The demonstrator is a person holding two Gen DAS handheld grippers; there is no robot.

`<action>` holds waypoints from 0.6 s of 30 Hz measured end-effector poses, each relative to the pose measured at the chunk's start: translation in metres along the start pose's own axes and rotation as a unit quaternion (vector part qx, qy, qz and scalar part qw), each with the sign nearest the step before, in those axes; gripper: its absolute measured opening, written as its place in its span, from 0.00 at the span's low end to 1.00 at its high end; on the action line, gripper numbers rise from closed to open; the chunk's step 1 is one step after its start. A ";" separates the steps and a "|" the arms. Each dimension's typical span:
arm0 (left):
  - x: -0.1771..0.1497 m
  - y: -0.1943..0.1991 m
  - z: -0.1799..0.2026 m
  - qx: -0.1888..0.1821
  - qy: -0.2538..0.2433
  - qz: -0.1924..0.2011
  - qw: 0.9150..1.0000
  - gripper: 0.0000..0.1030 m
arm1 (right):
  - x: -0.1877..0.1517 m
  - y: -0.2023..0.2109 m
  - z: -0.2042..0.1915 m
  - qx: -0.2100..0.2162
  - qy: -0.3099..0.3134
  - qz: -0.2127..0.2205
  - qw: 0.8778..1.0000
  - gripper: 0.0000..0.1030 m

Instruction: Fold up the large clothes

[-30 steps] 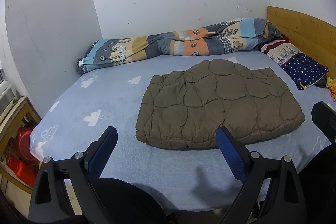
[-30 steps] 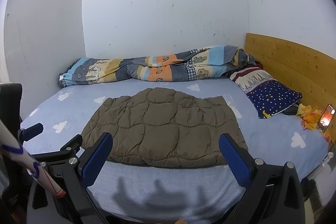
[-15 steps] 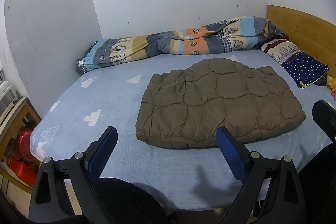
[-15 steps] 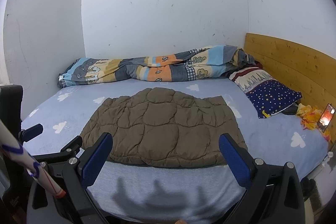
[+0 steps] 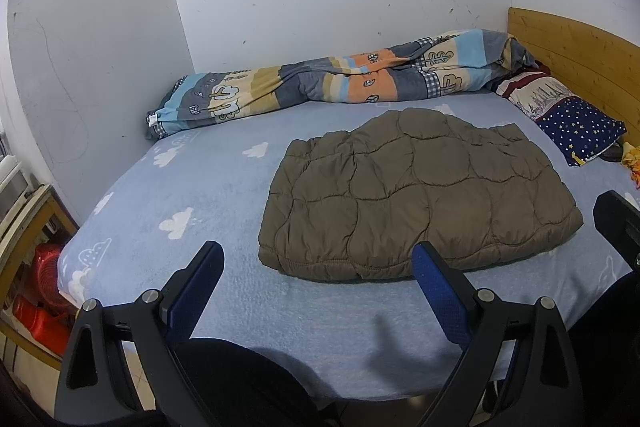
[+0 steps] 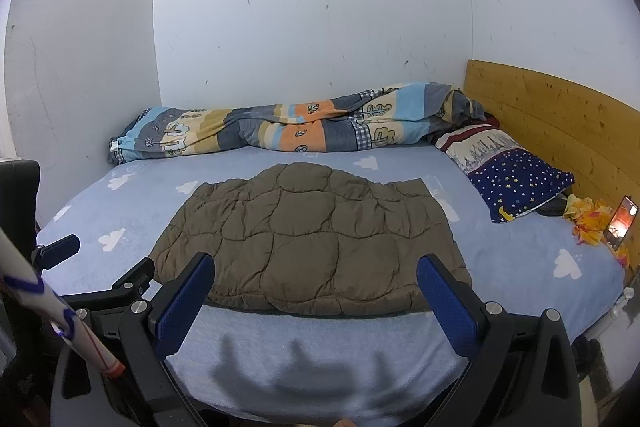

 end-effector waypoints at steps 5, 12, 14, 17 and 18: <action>0.000 0.000 0.000 0.000 0.000 -0.001 1.000 0.92 | 0.000 0.000 0.001 0.000 0.000 0.000 1.000 1.00; -0.001 0.000 0.000 -0.001 0.000 -0.001 1.000 0.92 | 0.000 -0.002 0.001 -0.002 -0.002 -0.002 1.000 1.00; -0.001 -0.001 0.000 -0.001 0.000 -0.001 1.000 0.92 | 0.000 -0.002 0.000 -0.002 -0.002 -0.002 1.000 1.00; -0.001 -0.001 0.000 -0.002 0.000 -0.001 1.000 0.92 | 0.000 -0.002 0.000 -0.002 -0.002 -0.003 1.000 1.00; -0.001 -0.001 0.000 -0.002 0.000 -0.001 1.000 0.92 | 0.000 -0.002 0.001 -0.003 -0.002 -0.003 1.000 1.00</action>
Point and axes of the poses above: each gripper's, at about its wrist camera, not at the fingertips, and y roughly against the way its jaws point, z to its right, x to its top, the point moved 2 cm from there along -y, roughly the way its jaws point, and after that the axes turned 4 degrees about -x, right-handed, at the moved point
